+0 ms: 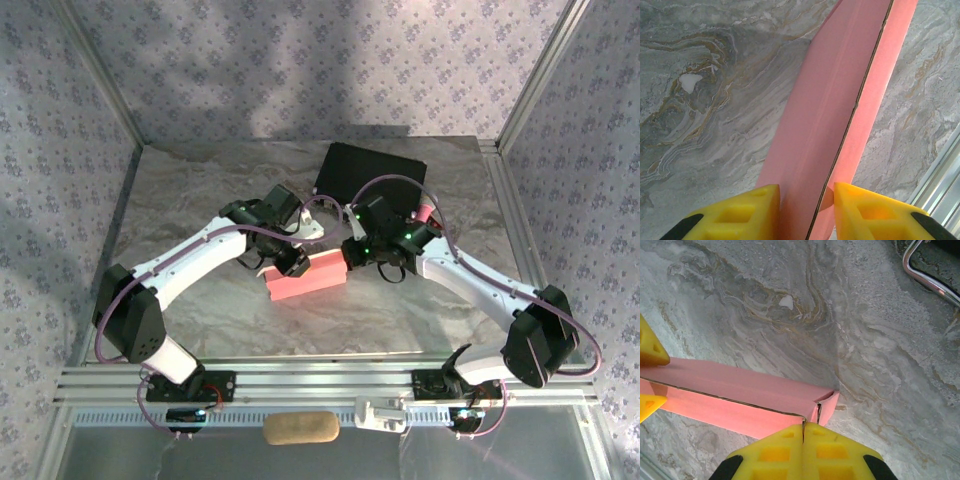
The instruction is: Fold the paper box
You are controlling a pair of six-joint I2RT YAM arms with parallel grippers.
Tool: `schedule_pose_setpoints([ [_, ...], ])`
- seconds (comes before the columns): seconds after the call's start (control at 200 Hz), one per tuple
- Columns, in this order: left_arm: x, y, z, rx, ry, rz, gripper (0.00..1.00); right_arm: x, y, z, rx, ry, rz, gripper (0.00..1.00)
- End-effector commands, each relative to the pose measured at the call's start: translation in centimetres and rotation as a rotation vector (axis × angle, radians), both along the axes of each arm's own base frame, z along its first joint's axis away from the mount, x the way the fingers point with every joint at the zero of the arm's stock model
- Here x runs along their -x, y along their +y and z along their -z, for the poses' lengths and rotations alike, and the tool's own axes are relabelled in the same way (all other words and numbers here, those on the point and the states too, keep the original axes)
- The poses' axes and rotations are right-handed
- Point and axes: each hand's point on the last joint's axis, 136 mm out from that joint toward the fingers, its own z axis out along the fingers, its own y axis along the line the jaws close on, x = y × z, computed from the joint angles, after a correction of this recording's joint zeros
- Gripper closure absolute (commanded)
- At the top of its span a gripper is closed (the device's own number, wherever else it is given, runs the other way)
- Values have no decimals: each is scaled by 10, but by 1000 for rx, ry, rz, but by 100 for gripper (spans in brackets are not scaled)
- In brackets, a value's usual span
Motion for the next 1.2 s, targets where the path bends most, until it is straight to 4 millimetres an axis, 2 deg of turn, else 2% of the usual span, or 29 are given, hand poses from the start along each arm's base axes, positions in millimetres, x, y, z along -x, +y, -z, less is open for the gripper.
schedule_pose_setpoints([
  [0.0,2,-3,9,-20,8,5,68,8,13,4,-33,19,-27,100],
  [0.44,1,0,6,-33,-5,3,67,15,3,25,10,18,-38,100],
  [0.565,-3,1,1,-31,-27,-14,61,17,-2,28,43,-1,-44,100],
  [0.67,-9,0,-16,9,-80,-56,56,16,-4,26,48,-11,-42,100],
  [0.76,-13,2,-41,75,-145,-114,50,15,-4,25,48,-17,-41,100],
  [0.85,-9,7,-65,145,-189,-159,46,16,-4,24,49,-17,-42,100],
  [0.904,-5,16,-75,161,-213,-195,45,16,-4,23,48,-19,-44,100],
  [0.964,-1,29,-79,145,-226,-243,47,15,-4,23,49,-19,-43,100],
  [1.089,13,71,-65,42,-226,-381,53,14,-4,24,54,-16,-39,100],
  [1.194,31,95,-50,9,-187,-479,58,15,-3,24,55,-10,-37,100],
])
